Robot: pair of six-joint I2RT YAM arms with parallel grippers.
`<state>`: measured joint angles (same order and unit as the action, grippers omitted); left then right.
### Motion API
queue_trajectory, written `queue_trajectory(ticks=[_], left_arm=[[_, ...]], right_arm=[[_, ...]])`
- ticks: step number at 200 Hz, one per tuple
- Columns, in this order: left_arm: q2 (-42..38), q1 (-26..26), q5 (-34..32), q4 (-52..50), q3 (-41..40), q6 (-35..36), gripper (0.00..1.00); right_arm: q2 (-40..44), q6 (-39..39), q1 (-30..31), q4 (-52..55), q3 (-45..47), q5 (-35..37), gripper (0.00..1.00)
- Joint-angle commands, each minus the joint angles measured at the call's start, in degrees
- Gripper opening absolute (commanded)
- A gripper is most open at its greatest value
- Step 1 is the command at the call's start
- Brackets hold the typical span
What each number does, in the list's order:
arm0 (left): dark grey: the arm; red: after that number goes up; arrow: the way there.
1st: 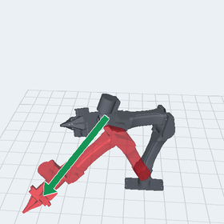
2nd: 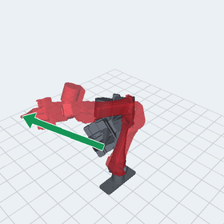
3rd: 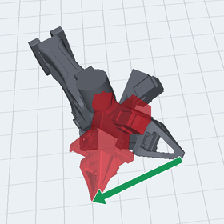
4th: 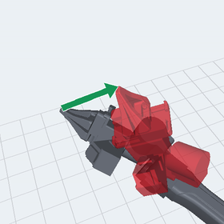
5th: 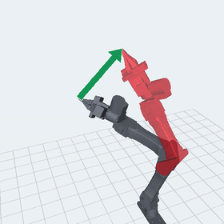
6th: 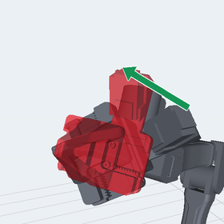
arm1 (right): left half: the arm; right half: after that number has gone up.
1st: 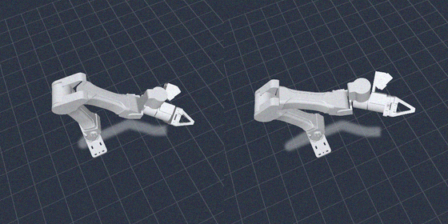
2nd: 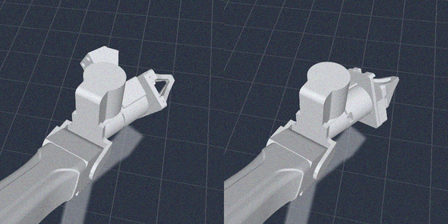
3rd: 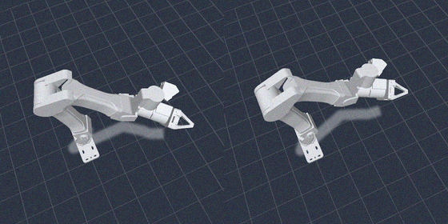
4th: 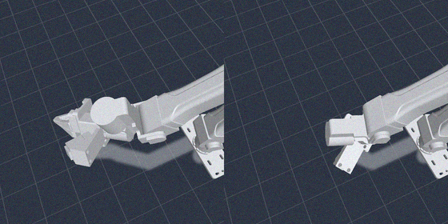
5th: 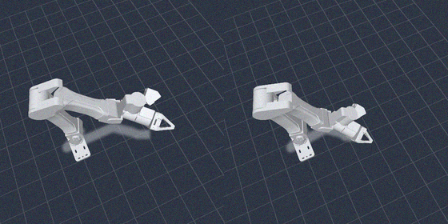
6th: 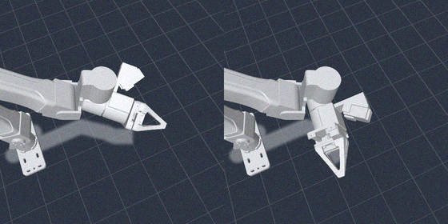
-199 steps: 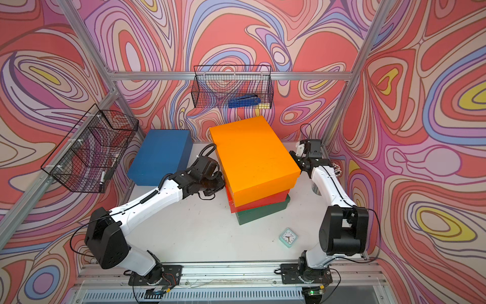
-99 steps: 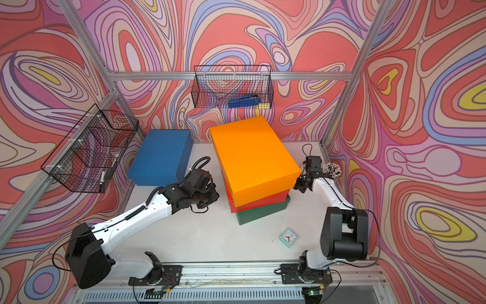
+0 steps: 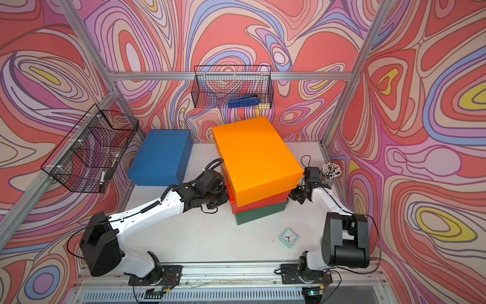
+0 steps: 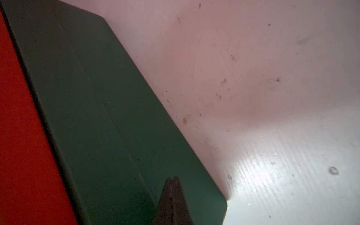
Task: Stack the shoeboxes
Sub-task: Adjust the shoeboxes in the shoebox, then move the shoebox to the center of the board.
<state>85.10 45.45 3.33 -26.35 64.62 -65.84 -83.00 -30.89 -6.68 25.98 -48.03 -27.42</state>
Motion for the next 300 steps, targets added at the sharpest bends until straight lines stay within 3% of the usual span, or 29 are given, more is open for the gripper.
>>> queue_trajectory(ticks=[1,43,80,145,197,229,239,262,283,300], left_arm=[[1.16,0.66,-0.21,1.22,2.20,-0.70,0.00],[0.22,0.76,-1.74,-1.21,3.30,0.34,0.00],[-7.05,-0.04,-9.42,-8.18,3.63,3.45,0.00],[-24.67,-10.19,-14.91,-17.23,-1.74,6.52,0.00],[-28.37,-13.41,-16.54,-21.16,-0.88,10.45,0.00],[-27.57,-18.28,-12.39,-21.02,-0.62,12.91,0.00],[-27.21,-20.19,-11.27,-21.20,-0.63,13.42,0.06],[-27.08,-24.59,-8.56,-21.25,-0.85,14.63,0.24],[-27.51,-27.88,-6.57,-21.55,-0.68,15.17,0.34],[-28.18,-29.62,-6.39,-21.97,-0.20,15.55,0.49]], right_arm=[[2.12,0.00,0.44,-0.37,1.10,-1.44,0.00],[3.37,1.25,0.44,2.58,-0.67,0.04,0.00],[5.74,3.10,0.11,9.56,-7.46,7.26,0.00],[14.09,2.60,-1.41,17.22,-21.03,18.26,0.00],[17.61,4.91,-1.38,22.78,-34.63,23.55,0.00],[17.38,4.30,-1.24,25.17,-43.74,18.30,0.00],[16.85,3.28,-0.68,25.62,-46.18,15.95,0.00],[15.58,1.63,5.98,25.61,-51.12,16.30,0.00],[12.99,1.80,19.26,26.08,-55.92,24.16,0.00],[9.84,1.79,29.19,25.67,-58.73,28.88,0.00]])
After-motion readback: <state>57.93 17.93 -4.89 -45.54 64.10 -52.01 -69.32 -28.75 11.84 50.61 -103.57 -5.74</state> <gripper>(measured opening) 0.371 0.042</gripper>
